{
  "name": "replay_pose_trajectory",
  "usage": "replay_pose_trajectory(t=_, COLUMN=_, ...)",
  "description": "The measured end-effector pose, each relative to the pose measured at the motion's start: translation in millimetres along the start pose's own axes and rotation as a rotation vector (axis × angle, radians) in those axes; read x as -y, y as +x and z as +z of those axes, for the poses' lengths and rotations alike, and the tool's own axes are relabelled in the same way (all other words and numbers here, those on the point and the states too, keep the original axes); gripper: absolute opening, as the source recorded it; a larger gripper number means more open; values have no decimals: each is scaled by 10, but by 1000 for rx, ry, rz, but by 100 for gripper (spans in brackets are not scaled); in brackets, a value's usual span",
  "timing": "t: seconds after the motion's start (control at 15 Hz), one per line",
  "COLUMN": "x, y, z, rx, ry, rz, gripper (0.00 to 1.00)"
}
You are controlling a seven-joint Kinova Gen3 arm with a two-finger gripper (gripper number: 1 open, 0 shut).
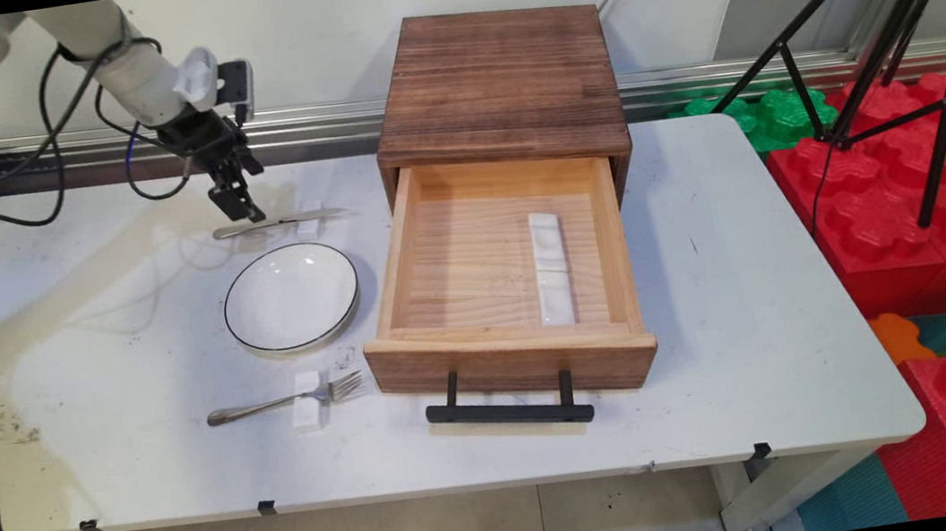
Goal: Pick up the knife from the left of the white plate
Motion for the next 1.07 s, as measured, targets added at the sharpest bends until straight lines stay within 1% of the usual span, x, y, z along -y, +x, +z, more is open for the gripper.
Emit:
replay_pose_trajectory(t=0.2, x=41, y=20, z=119, rx=0, ry=-29, rz=9, gripper=100)
replay_pose_trajectory(t=0.47, x=76, y=34, z=229, rx=-2, ry=-55, rz=11, gripper=100)
replay_pose_trajectory(t=1.07, x=131, y=34, z=411, rx=-5, ry=-95, rz=21, gripper=100)
